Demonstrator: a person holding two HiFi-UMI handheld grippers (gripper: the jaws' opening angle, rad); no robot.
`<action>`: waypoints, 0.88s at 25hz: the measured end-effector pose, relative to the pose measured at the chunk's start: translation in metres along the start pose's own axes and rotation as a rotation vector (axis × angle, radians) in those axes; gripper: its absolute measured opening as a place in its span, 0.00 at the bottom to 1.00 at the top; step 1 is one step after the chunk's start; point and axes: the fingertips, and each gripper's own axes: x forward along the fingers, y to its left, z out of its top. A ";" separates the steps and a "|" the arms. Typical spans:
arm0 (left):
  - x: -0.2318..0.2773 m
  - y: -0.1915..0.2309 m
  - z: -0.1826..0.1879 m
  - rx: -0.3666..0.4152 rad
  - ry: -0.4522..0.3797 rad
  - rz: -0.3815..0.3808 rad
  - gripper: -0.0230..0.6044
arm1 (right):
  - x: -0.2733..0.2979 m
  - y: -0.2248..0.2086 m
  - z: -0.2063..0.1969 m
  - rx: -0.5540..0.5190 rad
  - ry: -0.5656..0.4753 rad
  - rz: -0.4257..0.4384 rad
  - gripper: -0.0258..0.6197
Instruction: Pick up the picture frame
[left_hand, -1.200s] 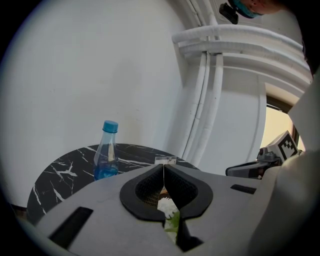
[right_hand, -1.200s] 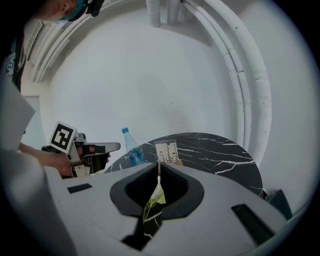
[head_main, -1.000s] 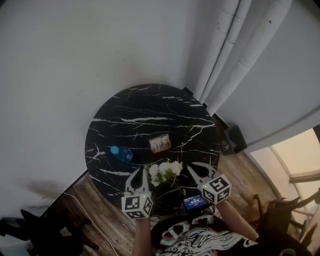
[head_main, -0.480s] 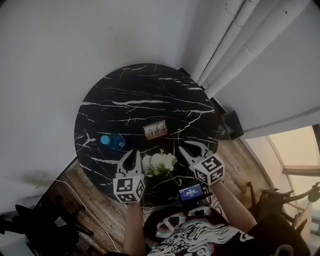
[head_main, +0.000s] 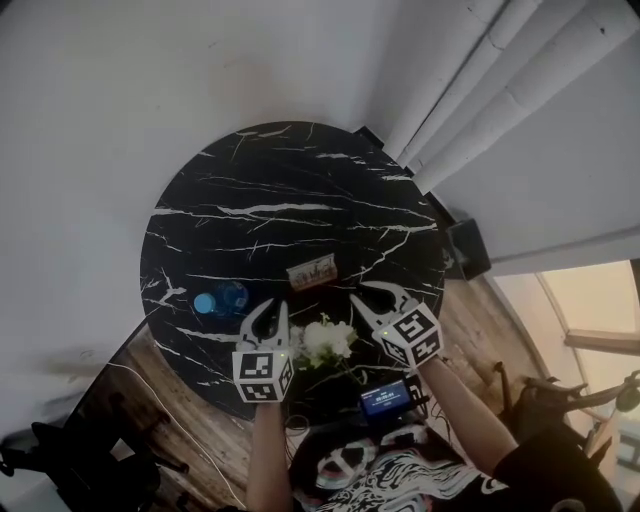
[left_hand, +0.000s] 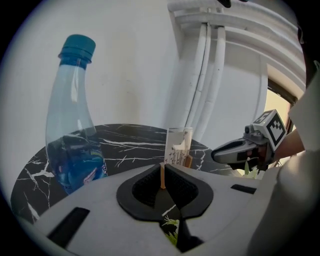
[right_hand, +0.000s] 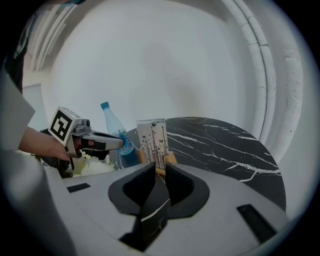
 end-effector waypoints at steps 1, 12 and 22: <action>0.004 0.000 -0.002 0.005 0.008 -0.005 0.06 | 0.004 -0.001 -0.001 -0.003 0.006 0.005 0.07; 0.036 -0.002 -0.019 -0.010 0.073 -0.073 0.22 | 0.037 -0.016 -0.006 -0.033 0.047 0.060 0.14; 0.062 -0.002 -0.030 -0.012 0.110 -0.125 0.35 | 0.069 -0.021 -0.012 -0.126 0.084 0.110 0.28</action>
